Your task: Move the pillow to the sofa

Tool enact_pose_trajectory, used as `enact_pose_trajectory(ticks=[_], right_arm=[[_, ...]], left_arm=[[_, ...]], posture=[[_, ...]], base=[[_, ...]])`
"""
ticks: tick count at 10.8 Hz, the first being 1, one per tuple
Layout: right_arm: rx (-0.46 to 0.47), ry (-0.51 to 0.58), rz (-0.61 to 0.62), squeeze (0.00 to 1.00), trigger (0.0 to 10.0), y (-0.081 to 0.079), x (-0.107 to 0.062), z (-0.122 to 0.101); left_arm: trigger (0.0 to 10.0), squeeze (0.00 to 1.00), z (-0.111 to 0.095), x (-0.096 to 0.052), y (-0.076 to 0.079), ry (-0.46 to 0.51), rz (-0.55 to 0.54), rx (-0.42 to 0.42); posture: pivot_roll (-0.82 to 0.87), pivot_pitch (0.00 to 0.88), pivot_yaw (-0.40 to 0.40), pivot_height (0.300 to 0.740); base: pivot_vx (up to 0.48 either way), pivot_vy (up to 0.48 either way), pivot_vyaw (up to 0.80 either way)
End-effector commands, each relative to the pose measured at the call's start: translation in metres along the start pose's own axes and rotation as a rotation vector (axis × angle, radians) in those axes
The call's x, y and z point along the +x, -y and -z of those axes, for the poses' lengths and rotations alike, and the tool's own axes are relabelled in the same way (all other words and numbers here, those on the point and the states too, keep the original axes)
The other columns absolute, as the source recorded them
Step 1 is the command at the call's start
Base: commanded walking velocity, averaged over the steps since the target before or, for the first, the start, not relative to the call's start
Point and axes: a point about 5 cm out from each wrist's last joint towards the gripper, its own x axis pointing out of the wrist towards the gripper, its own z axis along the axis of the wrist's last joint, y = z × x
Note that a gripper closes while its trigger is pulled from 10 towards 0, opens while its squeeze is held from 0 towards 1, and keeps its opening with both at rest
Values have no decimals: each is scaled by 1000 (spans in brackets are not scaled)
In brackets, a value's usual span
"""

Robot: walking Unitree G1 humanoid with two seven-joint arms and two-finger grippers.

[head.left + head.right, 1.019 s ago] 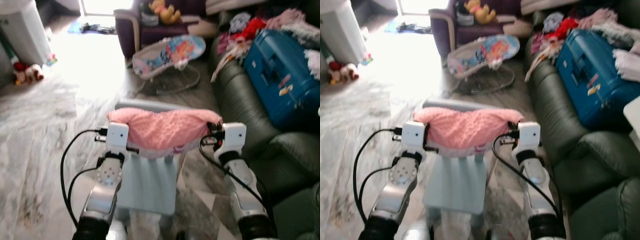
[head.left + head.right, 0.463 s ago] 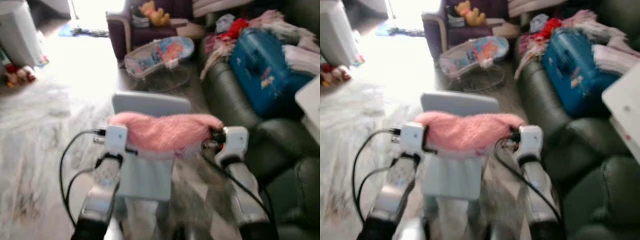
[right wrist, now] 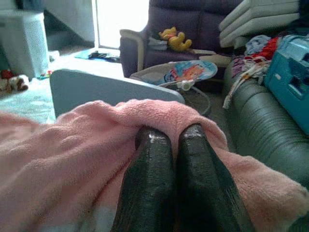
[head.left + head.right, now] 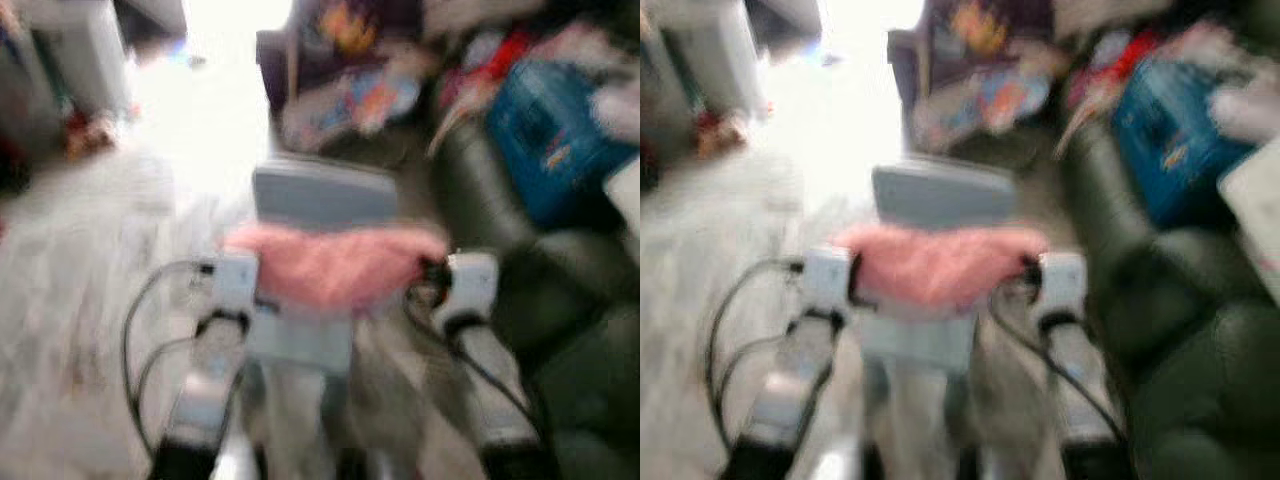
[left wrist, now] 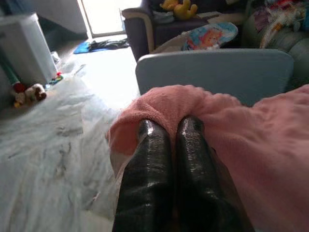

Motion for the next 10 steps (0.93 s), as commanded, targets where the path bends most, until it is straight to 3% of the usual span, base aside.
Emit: enact_pose_trajectory(ticks=[1, 6, 9, 10], right_arm=[[-16, 33, 11, 0, 10000, 5, 2, -9], [-8, 18, 42, 0, 10000, 14, 1, -7], [-7, 16, 38, 0, 10000, 11, 2, -7], [2, 10, 36, 0, 10000, 10, 3, -7]], left_arm=[[10000, 0, -9, 2, 2, 29, -1, -20], [10000, 0, -16, 3, 4, 35, 5, -28], [10000, 0, -23, 5, 6, 56, 7, -50], [10000, 0, -24, 6, 6, 59, 8, -54]], posture=[[4, 0, -26, 740], [3, 0, -24, 740], [4, 0, -26, 740], [4, 0, -26, 740]], base=[[0, 0, 0], [0, 0, 0], [0, 0, 0], [0, 0, -800]])
